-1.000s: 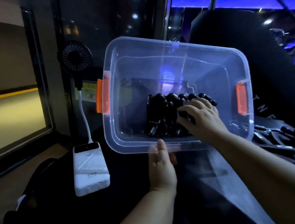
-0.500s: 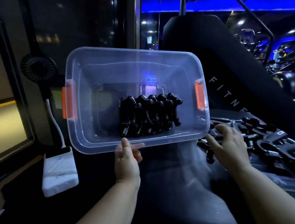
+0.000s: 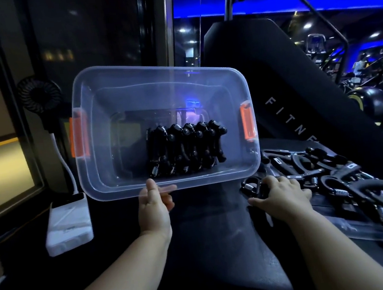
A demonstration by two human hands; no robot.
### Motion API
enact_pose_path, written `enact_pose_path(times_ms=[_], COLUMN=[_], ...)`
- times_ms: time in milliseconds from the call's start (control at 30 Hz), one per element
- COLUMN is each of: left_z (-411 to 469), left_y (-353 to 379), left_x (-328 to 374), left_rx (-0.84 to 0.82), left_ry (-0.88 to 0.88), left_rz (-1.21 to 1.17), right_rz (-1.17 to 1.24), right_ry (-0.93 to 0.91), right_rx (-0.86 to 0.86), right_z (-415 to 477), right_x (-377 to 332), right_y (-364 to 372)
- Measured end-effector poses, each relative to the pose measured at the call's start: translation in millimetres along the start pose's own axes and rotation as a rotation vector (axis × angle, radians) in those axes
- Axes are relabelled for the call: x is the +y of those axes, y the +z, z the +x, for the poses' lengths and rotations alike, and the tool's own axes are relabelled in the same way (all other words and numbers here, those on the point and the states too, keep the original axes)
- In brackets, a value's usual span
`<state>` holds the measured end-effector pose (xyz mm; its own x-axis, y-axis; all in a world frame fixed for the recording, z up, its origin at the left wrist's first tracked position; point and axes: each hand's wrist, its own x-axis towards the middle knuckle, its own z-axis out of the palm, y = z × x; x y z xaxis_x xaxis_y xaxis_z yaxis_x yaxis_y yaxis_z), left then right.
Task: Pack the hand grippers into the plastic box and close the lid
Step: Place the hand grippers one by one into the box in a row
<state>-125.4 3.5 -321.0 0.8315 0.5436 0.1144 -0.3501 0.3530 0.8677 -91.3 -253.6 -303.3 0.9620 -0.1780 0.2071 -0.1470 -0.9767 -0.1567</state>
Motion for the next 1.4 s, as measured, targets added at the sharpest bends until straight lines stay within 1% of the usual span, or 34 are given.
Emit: enact_pose_path(times_ms=[200, 333, 433, 567, 767, 1000, 1133, 1200, 1233, 1333, 1400], left_z=[2, 2, 2, 1, 2, 3, 3, 2, 2, 2, 1], left_y=[1, 0, -1, -1, -1, -1, 0, -1, -1, -1, -1], left_x=[-2, -2, -2, -2, -3, -3, -3, -3, -3, -3, -3], left_rx=[0.006, 0.0, -0.006, -0.006, -0.008, -0.012, -0.014, -0.008, -0.005, 0.004, 0.004], left_ry=[0.006, 0.01, 0.005, 0.006, -0.002, 0.002, 0.004, 0.003, 0.005, 0.006, 0.007], left_rz=[0.012, 0.013, 0.018, 0.025, 0.021, 0.026, 0.038, 0.04, 0.044, 0.051, 0.047], right_rz=[0.008, 0.031, 0.107, 0.2, 0.296, 0.224, 0.261, 0.349, 0.445, 0.91, 1.138], right_ry=[-0.044, -0.137, -0.221, -0.349, -0.409, -0.521, -0.586, -0.61, -0.616, -0.578, -0.553], right_rx=[-0.054, -0.087, -0.099, -0.162, -0.223, -0.172, -0.109, -0.095, -0.095, -0.12, -0.188], right_z=[-7, -13, -19, -26, -30, -35, -39, -41, -42, -45, -47], right_x=[-9, -13, -15, -17, -16, -21, -24, -26, -27, -32, -34], right_y=[-8, -12, -15, -12, -18, -21, -24, -27, -28, -28, -30])
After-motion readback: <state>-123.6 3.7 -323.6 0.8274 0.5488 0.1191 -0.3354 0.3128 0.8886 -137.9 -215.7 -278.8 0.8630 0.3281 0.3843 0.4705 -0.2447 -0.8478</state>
